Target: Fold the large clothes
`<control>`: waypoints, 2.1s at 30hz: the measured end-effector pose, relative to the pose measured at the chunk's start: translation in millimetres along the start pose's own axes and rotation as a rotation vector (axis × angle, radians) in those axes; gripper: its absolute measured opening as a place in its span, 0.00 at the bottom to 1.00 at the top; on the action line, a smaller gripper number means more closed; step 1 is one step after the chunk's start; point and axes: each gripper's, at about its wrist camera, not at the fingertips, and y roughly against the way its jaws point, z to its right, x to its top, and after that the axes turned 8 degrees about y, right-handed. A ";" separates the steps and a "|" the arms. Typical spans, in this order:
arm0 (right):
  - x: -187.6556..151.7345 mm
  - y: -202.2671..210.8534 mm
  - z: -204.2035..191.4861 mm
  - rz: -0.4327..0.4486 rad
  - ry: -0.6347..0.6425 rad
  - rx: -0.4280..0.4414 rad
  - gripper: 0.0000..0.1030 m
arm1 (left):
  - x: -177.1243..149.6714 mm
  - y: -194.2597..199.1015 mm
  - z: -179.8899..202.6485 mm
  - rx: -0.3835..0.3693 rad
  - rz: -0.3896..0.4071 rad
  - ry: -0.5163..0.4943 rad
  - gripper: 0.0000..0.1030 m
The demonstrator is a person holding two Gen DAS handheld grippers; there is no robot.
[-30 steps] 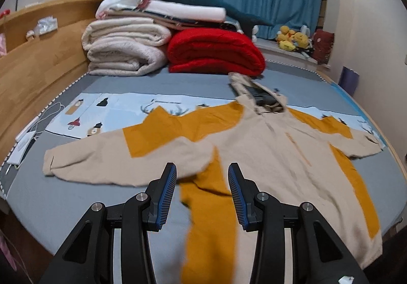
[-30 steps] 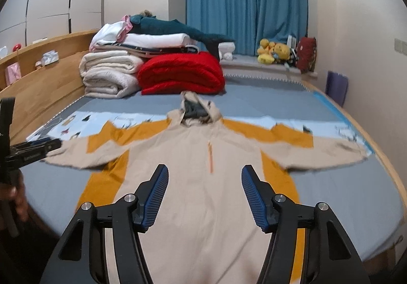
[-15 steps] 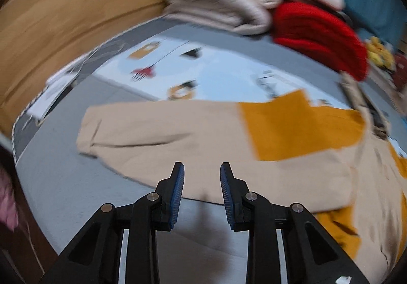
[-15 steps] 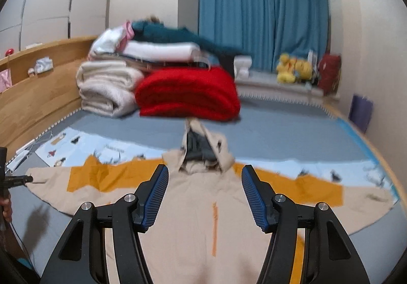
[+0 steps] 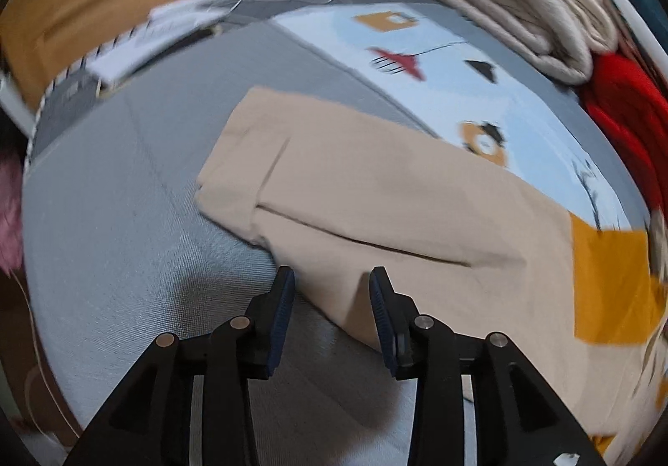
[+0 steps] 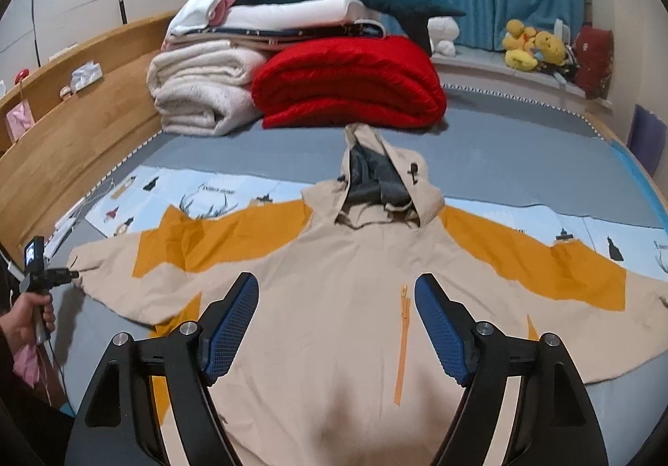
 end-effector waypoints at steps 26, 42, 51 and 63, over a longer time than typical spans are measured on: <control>-36.2 33.7 34.7 -0.129 -0.199 -0.063 0.49 | -150.0 259.8 271.4 -0.564 0.226 -0.324 0.00; -72.2 11.3 47.7 -0.181 -0.355 -0.066 0.17 | -295.0 183.6 393.5 -0.668 -0.244 -0.693 0.20; -95.1 -47.8 48.1 -0.305 -0.522 0.058 0.33 | -231.1 168.4 357.8 -0.590 -0.114 -0.560 0.21; -155.6 -115.3 13.6 -0.571 -0.669 0.115 0.34 | -171.6 159.1 329.1 -0.537 -0.031 -0.431 0.21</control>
